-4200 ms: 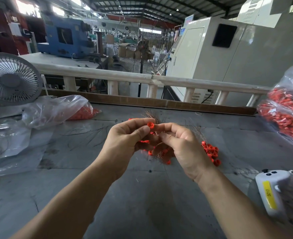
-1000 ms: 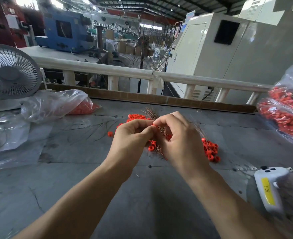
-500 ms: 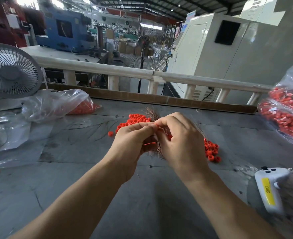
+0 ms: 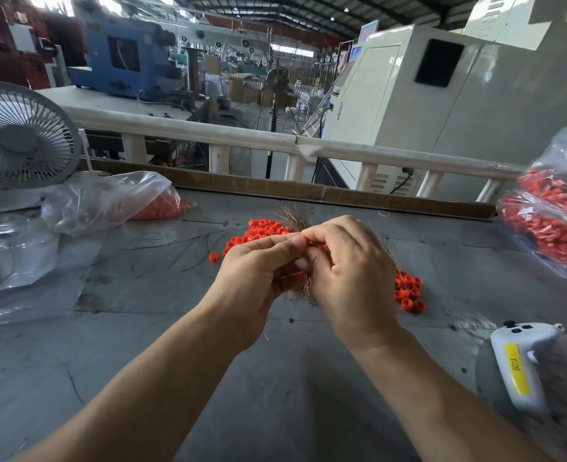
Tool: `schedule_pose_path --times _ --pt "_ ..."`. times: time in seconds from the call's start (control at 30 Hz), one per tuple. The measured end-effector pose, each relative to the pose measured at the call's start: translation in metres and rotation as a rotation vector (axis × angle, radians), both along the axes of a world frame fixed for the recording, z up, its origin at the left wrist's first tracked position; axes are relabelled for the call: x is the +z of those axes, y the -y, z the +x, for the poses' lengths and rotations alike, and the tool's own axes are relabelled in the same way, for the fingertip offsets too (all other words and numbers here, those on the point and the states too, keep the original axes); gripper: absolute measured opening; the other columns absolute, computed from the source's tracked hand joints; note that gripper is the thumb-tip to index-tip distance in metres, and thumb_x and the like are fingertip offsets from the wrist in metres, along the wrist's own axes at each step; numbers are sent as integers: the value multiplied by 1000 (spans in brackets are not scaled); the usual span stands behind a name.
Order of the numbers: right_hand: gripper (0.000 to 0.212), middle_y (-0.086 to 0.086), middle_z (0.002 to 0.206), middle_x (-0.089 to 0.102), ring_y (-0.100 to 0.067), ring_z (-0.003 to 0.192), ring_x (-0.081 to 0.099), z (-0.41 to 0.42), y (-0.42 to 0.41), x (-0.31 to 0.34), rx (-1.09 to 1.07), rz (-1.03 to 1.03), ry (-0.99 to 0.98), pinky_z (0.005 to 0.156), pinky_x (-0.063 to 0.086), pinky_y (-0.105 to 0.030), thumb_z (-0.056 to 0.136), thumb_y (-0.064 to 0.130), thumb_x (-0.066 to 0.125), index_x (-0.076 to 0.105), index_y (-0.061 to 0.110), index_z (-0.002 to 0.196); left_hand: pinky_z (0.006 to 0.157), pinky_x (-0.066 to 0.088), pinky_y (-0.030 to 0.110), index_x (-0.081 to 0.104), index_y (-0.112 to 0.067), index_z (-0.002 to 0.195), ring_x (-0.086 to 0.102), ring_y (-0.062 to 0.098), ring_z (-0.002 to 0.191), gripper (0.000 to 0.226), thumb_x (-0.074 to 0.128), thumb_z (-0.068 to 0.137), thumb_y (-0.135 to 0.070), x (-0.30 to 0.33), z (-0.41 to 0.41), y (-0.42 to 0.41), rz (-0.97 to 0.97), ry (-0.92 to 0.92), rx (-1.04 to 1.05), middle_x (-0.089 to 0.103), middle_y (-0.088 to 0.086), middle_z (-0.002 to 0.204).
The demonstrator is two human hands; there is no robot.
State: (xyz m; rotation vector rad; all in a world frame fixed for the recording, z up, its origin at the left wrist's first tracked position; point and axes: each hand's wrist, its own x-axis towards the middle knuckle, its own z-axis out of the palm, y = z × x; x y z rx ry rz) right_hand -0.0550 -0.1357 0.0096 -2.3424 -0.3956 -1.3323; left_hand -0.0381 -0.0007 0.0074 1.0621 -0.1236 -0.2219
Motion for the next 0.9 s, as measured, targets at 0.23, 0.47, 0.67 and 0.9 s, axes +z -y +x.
schedule_pose_path --times 0.23,0.47,0.67,0.9 --pt "15 1 90 68 -21 87 65 0 2 -1 26 -4 33 72 52 -32 81 -1 77 76 12 89 77 53 31 80 -9 82 63 17 71 17 66 90 -12 -1 0 -1 -55 -32 -84 65 10 79" --pt "15 -1 90 68 -23 86 64 -1 -1 -1 3 -27 63 73 50 -29 83 -3 76 75 11 89 79 56 29 75 -5 90 64 16 76 13 64 91 -11 0 0 -3 -86 -43 -135 67 10 85" --pt "11 -3 90 68 -26 87 64 0 2 0 11 -54 52 73 52 -36 85 -3 74 73 7 88 75 59 29 69 -1 105 63 17 74 21 64 94 -18 4 2 -4 -107 -53 -113 65 11 85" --pt "3 -3 91 65 -25 85 63 2 3 1 78 -57 38 67 53 -38 92 10 73 75 10 94 81 57 37 66 3 113 64 20 76 29 58 102 -22 6 2 -8 3 -36 -67 64 14 88"
